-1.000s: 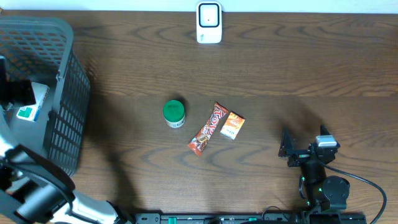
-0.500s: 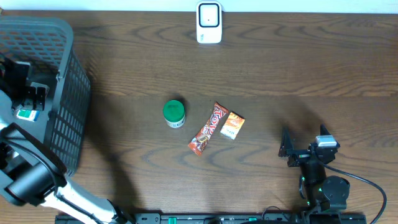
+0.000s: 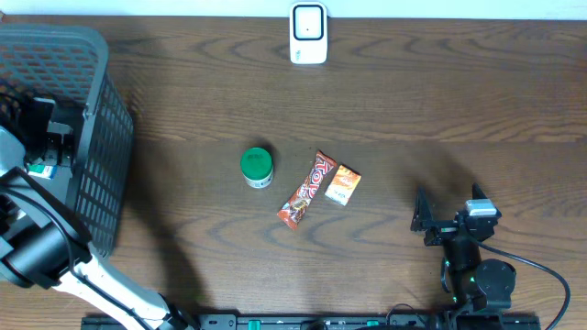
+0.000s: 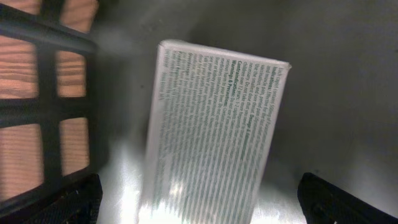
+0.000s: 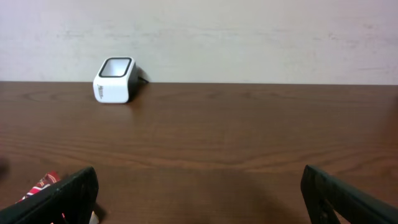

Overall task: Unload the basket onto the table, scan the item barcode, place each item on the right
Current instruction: 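Lower the left gripper into the basket and grasp the white Panadol box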

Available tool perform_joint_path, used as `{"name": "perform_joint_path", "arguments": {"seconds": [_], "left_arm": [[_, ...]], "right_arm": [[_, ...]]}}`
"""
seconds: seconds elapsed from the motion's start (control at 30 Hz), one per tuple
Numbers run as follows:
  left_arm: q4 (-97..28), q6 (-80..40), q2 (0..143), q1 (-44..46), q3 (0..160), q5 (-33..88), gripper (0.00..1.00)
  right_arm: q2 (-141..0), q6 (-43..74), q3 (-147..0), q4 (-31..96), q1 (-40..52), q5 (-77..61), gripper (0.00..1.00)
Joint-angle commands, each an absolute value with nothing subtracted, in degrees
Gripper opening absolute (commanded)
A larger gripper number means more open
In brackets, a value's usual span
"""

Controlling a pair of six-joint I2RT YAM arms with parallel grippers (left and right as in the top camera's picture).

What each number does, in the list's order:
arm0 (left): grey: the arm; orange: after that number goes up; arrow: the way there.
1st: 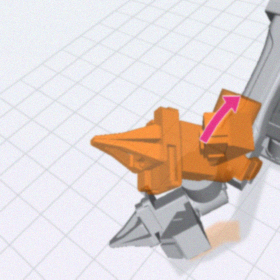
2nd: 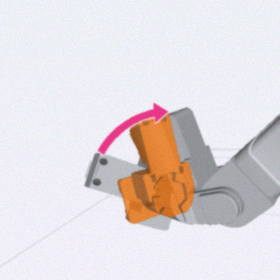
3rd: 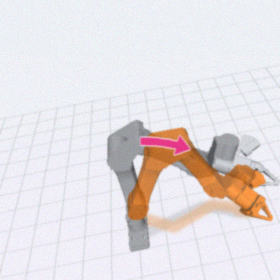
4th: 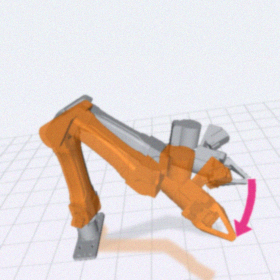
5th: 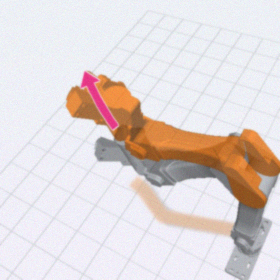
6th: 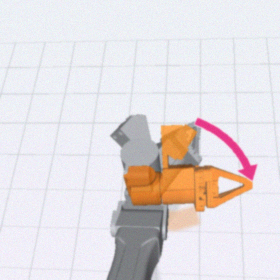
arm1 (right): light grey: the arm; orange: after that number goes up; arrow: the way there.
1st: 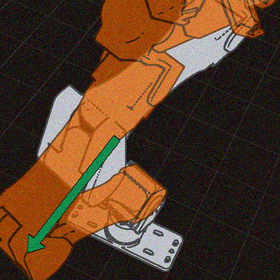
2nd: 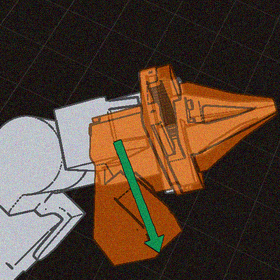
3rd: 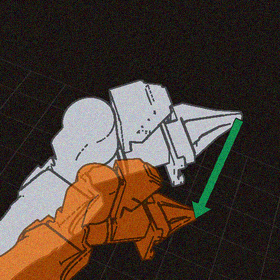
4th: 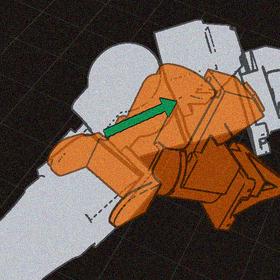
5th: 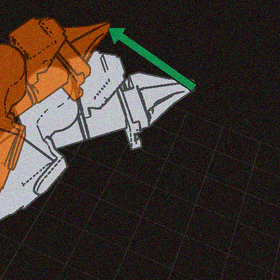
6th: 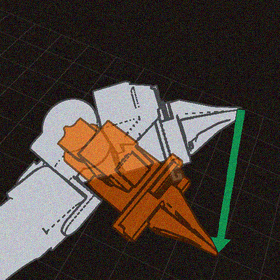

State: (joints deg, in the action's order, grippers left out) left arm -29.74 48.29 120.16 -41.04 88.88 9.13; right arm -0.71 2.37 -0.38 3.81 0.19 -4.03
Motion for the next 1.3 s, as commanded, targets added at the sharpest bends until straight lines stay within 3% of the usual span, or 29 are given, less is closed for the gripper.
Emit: {"name": "perform_joint_path", "arguments": {"seconds": [0.0,0.23,0.33,0.8,1.27], "left_arm": [[-29.26,49.04,122.45,-41.06,88.99,9.85,0.98],[-29.06,48.80,124.68,-41.06,88.95,10.11,1.00],[-29.47,48.77,124.73,-41.06,88.95,11.40,0.96],[-29.45,48.75,124.73,-41.06,88.95,11.38,0.40],[-27.70,42.72,118.98,-41.06,89.03,11.38,0.38]], "right_arm": [[-0.49,2.09,-0.32,4.03,0.58,-3.90,0.99],[-0.49,2.09,-0.32,4.03,0.58,-3.90,0.99],[-0.49,2.09,-0.32,4.03,0.58,-3.90,0.99],[-0.49,2.09,-0.32,4.03,0.58,-3.90,0.99],[-0.49,2.09,-0.32,4.03,0.58,-3.90,0.99]]}}
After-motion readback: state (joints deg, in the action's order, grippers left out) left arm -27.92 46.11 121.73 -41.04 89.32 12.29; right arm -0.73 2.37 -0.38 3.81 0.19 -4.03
